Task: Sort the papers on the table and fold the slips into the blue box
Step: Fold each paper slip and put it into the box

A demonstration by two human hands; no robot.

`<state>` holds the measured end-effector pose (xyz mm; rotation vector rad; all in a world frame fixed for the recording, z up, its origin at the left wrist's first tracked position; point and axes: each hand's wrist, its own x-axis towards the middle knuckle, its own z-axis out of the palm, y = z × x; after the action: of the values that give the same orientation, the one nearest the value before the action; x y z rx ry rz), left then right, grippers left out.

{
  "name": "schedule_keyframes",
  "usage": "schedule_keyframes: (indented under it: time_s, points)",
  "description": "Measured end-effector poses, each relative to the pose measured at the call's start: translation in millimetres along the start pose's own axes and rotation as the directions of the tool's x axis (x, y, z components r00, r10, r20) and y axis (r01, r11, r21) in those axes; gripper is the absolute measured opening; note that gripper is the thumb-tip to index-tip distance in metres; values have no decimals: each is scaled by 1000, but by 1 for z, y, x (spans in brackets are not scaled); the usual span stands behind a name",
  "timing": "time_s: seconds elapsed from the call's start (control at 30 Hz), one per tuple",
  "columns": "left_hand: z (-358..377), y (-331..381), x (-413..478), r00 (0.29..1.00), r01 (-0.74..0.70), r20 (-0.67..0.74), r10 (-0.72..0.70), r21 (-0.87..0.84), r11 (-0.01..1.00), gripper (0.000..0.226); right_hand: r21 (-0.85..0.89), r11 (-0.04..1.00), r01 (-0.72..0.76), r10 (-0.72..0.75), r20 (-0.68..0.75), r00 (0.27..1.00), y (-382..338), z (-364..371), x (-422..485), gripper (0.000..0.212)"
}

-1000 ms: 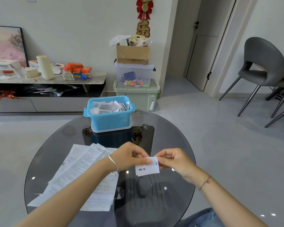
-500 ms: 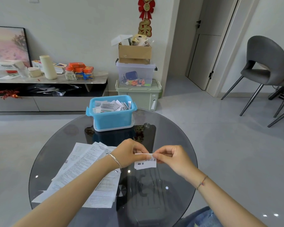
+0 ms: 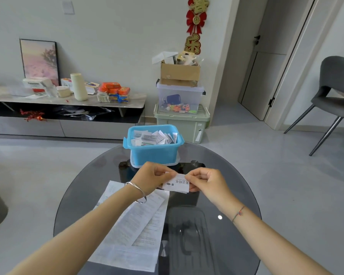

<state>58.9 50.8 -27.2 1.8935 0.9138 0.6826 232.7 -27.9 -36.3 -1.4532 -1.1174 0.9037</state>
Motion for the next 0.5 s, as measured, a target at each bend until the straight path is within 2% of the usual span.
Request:
schedule_keyframes:
  time_s: [0.07,0.17,0.3,0.4,0.5]
  points:
    - [-15,-2,9,994,0,-113,-1,-3,1000,12,33,999,-41,39,62,997,-10,11,15,4]
    - [-35,-9,28,977,15,-214,-19,-19,1000,12,-34,999,-30,33,90,995,-25,24,46,10]
    - [-56,-26,61,960,36,-276,40,265,964,28,-168,984,59,-87,-167,982,-44,21,103,8]
    - [-64,-35,87,973,-27,-185,140,509,860,44,-369,926,79,-187,-267,945,-53,15,142,9]
    - [-65,-41,109,985,-60,-76,157,699,713,47,-559,824,90,-231,-187,955,-60,17,168,14]
